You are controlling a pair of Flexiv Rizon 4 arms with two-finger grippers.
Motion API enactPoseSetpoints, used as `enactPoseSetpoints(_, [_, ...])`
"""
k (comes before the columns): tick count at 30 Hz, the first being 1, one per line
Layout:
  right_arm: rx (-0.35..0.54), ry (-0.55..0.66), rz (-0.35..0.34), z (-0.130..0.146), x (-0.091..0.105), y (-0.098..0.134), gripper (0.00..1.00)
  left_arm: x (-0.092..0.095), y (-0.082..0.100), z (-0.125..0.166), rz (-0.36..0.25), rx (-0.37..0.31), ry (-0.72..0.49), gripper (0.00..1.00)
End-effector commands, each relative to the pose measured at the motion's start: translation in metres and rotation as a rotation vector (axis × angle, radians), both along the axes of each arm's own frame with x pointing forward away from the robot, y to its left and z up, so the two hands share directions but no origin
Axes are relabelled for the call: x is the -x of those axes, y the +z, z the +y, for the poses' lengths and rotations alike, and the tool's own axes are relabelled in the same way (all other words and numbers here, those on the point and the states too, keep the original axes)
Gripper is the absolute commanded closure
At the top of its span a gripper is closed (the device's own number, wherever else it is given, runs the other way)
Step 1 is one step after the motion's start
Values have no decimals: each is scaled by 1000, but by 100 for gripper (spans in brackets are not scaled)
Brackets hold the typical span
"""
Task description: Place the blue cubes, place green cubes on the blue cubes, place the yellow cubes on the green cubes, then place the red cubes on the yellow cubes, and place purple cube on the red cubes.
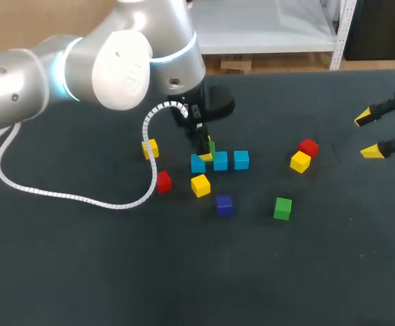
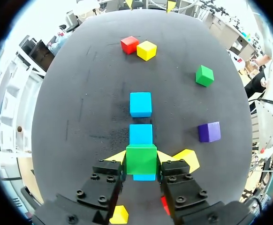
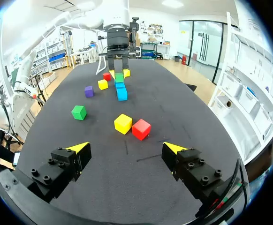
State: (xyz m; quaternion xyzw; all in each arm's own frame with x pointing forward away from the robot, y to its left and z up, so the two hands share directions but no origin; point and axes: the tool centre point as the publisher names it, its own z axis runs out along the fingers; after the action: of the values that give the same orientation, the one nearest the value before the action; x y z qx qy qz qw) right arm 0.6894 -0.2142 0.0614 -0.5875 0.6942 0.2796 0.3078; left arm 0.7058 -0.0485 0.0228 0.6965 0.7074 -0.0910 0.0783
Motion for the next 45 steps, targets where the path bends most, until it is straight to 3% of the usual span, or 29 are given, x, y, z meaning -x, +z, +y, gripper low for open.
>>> enactPoseSetpoints(1, [-1, 1, -1, 0, -1, 0, 0, -2, -1, -1, 6, -3, -4, 100])
enactPoseSetpoints(13, [-1, 1, -1, 0, -1, 0, 0, -2, -1, 0, 6, -8, -5, 100])
enactPoseSetpoints(17, [-1, 1, -1, 0, -1, 0, 0, -2, -2, 0, 7, -8, -6, 91])
enactPoseSetpoints(18, [-1, 1, -1, 0, -1, 0, 0, -2, -2, 0, 6, -8, -7, 80])
enactPoseSetpoints(22, [-1, 1, -1, 0, -1, 0, 0, -2, -2, 0, 8, -7, -6, 67])
enactPoseSetpoints(28, [-1, 1, -1, 0, -1, 0, 0, -1, -2, -1, 9, -7, -6, 68])
enactPoseSetpoints(32, [-1, 1, -1, 0, -1, 0, 0, -2, -2, -2, 8, -9, -6, 64])
enactPoseSetpoints(37, [-1, 1, -1, 0, -1, 0, 0, -3, -2, -1, 10, -12, -2, 44])
enactPoseSetpoints(40, [-1, 1, -1, 0, -1, 0, 0, -2, -3, 0, 14, -13, -1, 21])
enactPoseSetpoints(42, [-1, 1, -1, 0, -1, 0, 0, -2, -3, 0, 18, -13, -1, 0])
enactPoseSetpoints(45, [-1, 1, -1, 0, -1, 0, 0, 0, 0, 1, 31, -5, 1, 0])
